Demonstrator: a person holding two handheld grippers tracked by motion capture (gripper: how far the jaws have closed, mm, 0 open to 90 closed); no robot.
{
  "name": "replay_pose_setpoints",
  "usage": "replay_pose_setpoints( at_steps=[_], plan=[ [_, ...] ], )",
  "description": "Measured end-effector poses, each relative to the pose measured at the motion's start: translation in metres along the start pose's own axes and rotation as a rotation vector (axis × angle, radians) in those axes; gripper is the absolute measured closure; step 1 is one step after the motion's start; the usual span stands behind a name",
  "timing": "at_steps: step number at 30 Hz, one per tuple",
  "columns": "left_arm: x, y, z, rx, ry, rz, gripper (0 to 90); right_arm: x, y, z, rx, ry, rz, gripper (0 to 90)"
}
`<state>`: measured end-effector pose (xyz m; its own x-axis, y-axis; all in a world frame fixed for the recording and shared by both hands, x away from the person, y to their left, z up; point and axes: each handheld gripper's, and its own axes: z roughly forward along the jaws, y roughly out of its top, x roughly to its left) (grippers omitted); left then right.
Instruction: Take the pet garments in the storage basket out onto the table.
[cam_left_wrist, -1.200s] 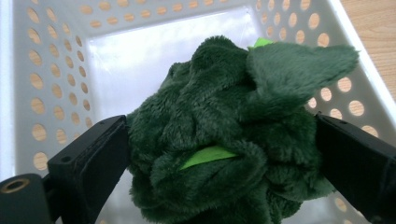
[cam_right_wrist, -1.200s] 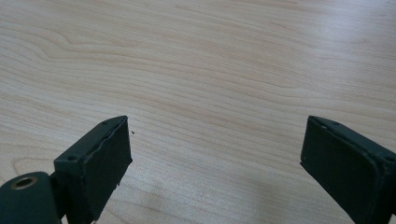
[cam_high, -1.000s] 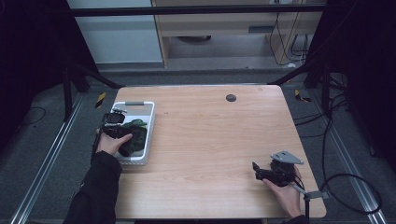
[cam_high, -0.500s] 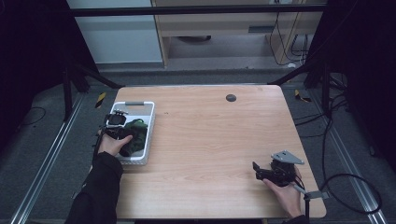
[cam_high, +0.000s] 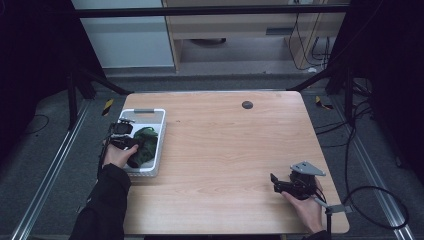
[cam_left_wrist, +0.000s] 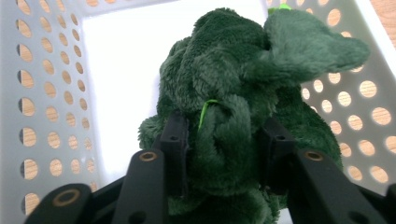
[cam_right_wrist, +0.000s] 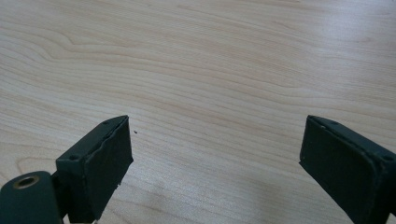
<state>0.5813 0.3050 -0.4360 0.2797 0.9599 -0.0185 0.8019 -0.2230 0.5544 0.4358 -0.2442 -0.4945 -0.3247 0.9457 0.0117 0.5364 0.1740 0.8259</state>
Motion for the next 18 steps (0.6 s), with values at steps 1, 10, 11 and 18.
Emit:
replay_pose_setpoints(
  at_steps=[1,10,11,18],
  plan=[
    [0.000,0.000,-0.001,-0.001,-0.001,0.001,63.0,0.000,0.000,0.000,0.001,0.002,0.002,9.3],
    [0.000,-0.002,-0.021,-0.071,-0.010,-0.006,65.6,0.000,0.000,0.000,0.000,0.002,-0.001,9.3],
    [0.000,-0.002,-0.024,-0.081,-0.006,-0.006,65.7,0.000,0.000,0.000,0.001,0.003,0.000,9.3],
    [0.002,-0.003,-0.052,-0.158,-0.007,0.008,65.7,-0.001,0.000,0.000,-0.002,-0.002,0.000,9.3]
  ],
)
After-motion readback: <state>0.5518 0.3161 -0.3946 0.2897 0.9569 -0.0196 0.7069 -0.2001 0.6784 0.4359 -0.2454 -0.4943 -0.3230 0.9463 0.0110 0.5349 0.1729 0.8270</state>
